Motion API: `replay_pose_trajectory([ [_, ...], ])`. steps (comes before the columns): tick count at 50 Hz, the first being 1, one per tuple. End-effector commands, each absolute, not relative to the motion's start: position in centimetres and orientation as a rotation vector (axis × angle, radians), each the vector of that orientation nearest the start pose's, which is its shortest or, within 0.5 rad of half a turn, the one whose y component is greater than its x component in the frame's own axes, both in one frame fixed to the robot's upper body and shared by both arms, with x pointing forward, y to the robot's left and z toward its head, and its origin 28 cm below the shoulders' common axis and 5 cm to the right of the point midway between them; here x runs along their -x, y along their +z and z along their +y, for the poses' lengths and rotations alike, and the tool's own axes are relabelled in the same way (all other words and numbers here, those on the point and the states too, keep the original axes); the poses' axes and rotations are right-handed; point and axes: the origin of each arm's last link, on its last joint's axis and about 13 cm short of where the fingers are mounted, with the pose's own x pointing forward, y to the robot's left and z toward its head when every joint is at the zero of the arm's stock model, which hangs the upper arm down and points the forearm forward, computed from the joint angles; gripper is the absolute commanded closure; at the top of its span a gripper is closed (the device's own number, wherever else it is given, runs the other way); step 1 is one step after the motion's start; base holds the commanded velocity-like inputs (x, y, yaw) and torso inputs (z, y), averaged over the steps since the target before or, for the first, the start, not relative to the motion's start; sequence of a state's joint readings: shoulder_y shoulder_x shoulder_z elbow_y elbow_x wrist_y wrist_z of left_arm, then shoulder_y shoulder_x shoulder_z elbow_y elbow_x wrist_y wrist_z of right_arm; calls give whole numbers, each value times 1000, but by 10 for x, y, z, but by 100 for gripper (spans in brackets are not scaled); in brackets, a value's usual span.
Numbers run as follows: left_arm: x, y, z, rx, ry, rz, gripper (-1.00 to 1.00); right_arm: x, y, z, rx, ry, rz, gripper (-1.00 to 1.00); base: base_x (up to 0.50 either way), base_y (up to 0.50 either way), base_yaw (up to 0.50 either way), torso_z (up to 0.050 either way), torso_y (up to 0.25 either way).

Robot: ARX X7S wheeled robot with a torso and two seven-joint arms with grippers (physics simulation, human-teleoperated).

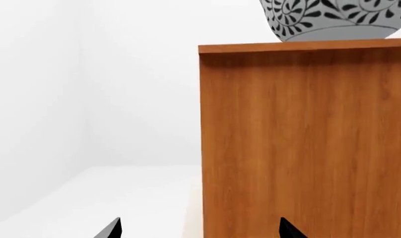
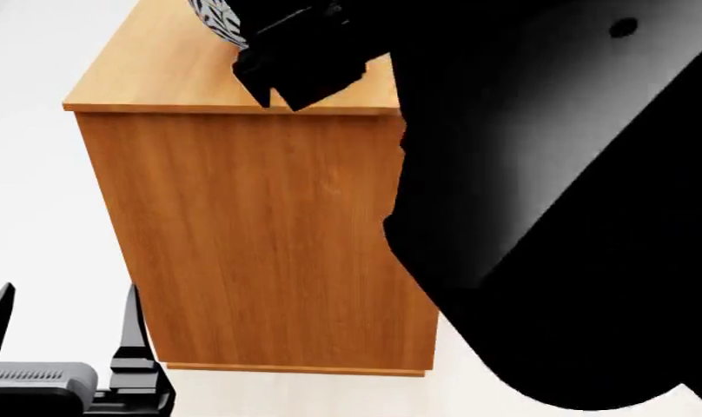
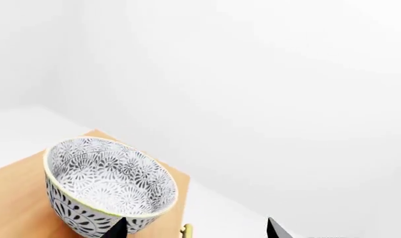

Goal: Put the bowl on the top of the cabinet.

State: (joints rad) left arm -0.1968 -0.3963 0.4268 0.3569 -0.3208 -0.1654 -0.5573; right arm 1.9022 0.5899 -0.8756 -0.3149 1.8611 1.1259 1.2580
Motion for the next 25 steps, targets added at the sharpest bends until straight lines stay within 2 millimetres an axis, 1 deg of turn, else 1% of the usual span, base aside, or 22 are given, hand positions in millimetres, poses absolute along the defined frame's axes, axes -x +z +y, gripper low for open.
replay_pose_trajectory([
  [1,-226,100,195,-29,51,-230,-100,-182,372,-98,414,58,-210,-100,0,0,0,0,0],
  [7,-226,99,194,-33,53,-229,-100,-178,358,-112,372,44,-220,-100,0,0,0,0,0],
  [9,-226,100,195,-32,56,-229,-100,-179,349,-117,370,25,-216,-100,0,0,0,0,0],
  [11,-228,99,195,-30,58,-228,-100,-181,336,-122,358,23,-207,-100,0,0,0,0,0],
  [12,-228,99,194,-30,56,-228,-100,-182,331,-123,360,19,-206,-100,0,0,0,0,0],
  [13,-228,99,194,-30,56,-228,-100,-182,331,-123,360,19,-206,-100,0,0,0,0,0],
  [14,-228,98,195,-30,55,-228,-100,-186,318,-127,365,-6,-197,-100,0,0,0,0,0],
  [18,-229,98,195,-28,58,-228,-100,-191,298,-132,361,-33,-173,-100,0,0,0,0,0],
  [20,-228,99,195,-29,57,-230,-100,-194,281,-135,354,-35,-153,-100,0,0,0,0,0],
  [21,-228,99,195,-29,57,-230,-100,-195,276,-135,355,-36,-149,-100,0,0,0,0,0],
  [23,-229,99,195,-30,58,-230,-100,-199,262,-137,345,-33,-120,-100,0,0,0,0,0],
  [25,-229,99,195,-28,58,-230,-100,-201,253,-139,335,-30,-103,-100,0,0,0,0,0],
])
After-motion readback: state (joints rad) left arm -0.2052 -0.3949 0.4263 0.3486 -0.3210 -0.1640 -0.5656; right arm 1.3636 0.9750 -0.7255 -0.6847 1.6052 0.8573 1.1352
